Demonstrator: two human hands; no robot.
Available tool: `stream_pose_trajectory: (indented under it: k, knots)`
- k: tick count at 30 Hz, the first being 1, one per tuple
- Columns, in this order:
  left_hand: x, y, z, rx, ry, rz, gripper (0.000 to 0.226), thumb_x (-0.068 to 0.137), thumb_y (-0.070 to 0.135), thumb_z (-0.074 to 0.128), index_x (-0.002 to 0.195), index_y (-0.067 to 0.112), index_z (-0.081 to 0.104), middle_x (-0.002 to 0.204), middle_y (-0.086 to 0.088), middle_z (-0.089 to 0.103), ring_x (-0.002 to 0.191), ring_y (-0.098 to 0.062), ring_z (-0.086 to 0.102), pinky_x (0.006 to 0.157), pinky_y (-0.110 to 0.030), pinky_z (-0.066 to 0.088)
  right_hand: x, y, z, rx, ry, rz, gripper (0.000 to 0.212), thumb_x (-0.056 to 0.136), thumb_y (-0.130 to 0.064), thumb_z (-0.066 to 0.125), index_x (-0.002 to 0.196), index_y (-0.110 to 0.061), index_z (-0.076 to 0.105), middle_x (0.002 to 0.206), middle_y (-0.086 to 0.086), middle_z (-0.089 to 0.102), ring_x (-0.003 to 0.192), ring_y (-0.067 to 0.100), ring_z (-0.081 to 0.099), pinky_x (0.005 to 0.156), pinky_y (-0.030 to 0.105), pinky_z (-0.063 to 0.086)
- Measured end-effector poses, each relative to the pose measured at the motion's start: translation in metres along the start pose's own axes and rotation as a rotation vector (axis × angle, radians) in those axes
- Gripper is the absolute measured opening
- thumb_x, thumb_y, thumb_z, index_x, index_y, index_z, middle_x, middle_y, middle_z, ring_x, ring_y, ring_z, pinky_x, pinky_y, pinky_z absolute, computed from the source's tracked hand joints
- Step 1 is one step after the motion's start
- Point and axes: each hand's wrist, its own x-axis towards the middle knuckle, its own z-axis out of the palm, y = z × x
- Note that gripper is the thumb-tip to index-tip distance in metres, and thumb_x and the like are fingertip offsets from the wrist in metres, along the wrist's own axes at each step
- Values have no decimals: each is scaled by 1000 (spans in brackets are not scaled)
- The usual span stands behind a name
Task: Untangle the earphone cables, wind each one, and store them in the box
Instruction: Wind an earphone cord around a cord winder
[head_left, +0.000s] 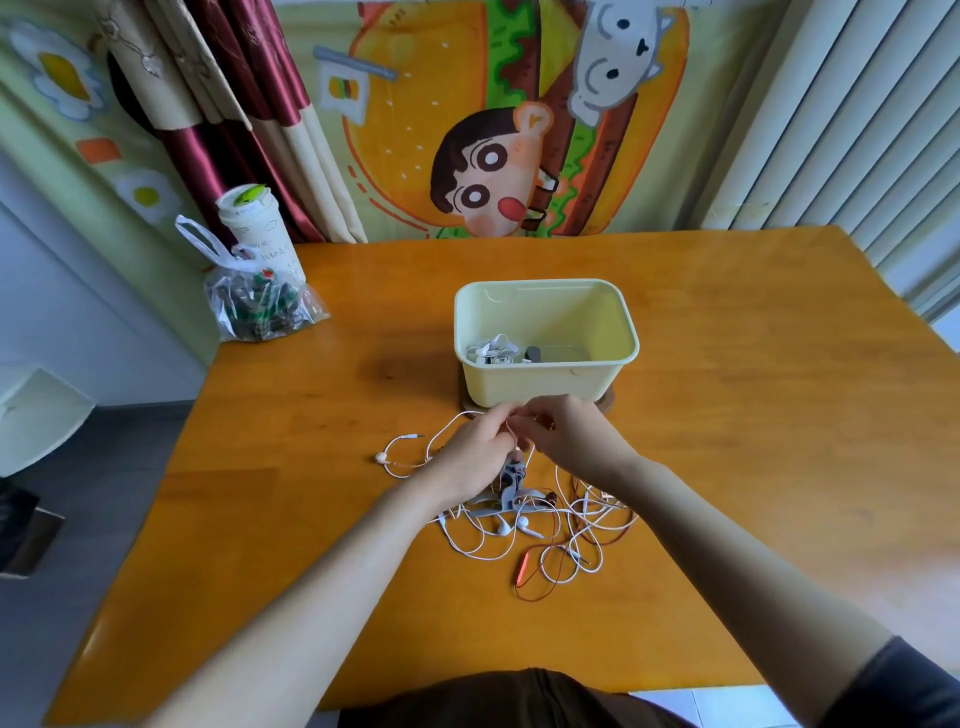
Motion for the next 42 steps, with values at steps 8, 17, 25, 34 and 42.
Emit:
stream_pose_trajectory:
  k: [8,17,25,34,42]
  knots:
    - [1,-14,-9,168,38,7,34,102,23,39,85,9,64,59,3,41,54,-7,36,52,-20,28,-8,21,-10,-23,-95,26,22,84,-44,64,71,-27,58,64,-7,54,60,10,49,55,26,40]
    - [1,-100,-42,575,223,-412,36,99,6,34,80,18,62,99,-11,63,86,-24,56,70,-33,43,-15,55,-36,-218,-46,220,30,84,-48,63,67,-24,57,59,-11,52,54,5,46,47,21,31]
    - [-1,-19,-3,175,92,5,46,97,13,50,141,21,40,133,5,52,115,-9,51,96,-22,37,-4,16,-13,-77,-21,3,24,89,-34,61,69,-24,54,62,-9,53,58,7,48,53,24,38]
    - [6,-62,-36,196,356,-153,37,101,9,32,71,22,49,65,-3,45,59,-18,41,50,-25,30,-10,46,-30,-50,-70,130,27,90,-38,59,75,-15,64,60,-11,53,53,7,46,48,17,32]
    - [-7,-123,-55,490,328,-572,30,99,4,35,106,7,65,124,-17,60,113,-32,55,88,-34,43,-10,70,-28,-93,-8,240,27,89,-37,61,79,-11,62,65,-4,55,60,11,48,49,18,32]
